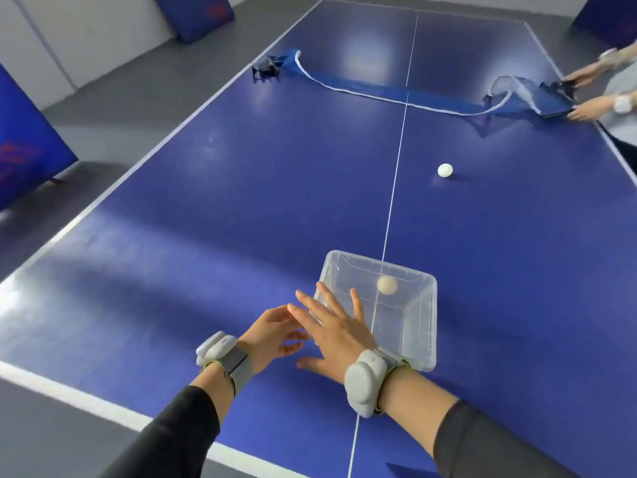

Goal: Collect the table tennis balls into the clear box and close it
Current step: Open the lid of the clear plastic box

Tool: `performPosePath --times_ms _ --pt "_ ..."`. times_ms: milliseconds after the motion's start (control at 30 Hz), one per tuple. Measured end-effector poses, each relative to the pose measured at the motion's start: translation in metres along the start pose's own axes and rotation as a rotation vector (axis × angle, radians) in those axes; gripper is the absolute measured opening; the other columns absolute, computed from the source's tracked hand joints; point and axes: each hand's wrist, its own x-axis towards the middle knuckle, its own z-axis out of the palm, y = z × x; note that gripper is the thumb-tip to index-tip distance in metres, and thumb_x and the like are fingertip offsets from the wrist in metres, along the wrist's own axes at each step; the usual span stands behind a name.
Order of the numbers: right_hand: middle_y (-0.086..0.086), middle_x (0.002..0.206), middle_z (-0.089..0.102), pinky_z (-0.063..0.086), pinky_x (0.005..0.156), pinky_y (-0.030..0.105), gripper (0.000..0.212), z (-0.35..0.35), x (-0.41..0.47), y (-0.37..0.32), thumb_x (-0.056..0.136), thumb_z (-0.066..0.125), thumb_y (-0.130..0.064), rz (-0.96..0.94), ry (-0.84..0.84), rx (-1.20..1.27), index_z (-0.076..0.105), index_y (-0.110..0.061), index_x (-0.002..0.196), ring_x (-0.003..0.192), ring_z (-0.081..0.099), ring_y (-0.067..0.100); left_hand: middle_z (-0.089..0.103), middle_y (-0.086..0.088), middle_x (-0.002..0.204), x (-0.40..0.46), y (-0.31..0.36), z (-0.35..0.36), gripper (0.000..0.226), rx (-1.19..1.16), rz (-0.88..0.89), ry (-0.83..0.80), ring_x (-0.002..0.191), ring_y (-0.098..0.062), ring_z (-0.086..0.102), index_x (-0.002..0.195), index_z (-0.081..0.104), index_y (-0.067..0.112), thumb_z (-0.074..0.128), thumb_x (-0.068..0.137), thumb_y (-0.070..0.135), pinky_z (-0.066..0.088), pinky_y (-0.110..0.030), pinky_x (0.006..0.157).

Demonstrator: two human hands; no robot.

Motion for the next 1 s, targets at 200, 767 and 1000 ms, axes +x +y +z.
performPosePath --times_ms 200,767,1000 --pt "-0.006 0.11 0.071 0.053 0.082 0.053 0.065 0.014 0.014 0.0 0.042 0.083 -0.052 -0.054 0.195 -0.221 0.07 -0.029 0.102 0.114 0.063 0.018 0.066 -0.006 0.084 0.002 -0.01 -0.004 0.017 -0.096 -0.017 -0.006 0.074 -0.016 0.063 0.094 0.068 0.011 0.052 0.091 0.007 0.054 -0.027 0.074" --pt "-0.002 0.084 0.064 0.053 0.076 0.038 0.034 -0.002 0.03 0.028 0.058 0.075 -0.039 -0.395 0.3 -0.175 0.063 -0.02 0.084 0.077 0.067 0.019 0.06 -0.008 0.086 0.007 -0.019 0.001 0.02 -0.209 0.04 -0.062 0.074 -0.015 0.06 0.103 0.056 0.002 0.052 0.083 0.001 0.053 -0.021 0.07" --pt "-0.002 0.07 0.062 0.047 0.048 0.021 0.036 -0.012 0.033 0.022 0.05 0.083 -0.037 -0.474 0.252 -0.202 0.065 -0.017 0.073 0.059 0.061 0.019 0.059 -0.005 0.076 0.004 -0.017 0.008 0.012 -0.172 0.086 -0.021 0.063 -0.008 0.059 0.093 0.056 0.001 0.052 0.082 -0.001 0.051 -0.017 0.063"
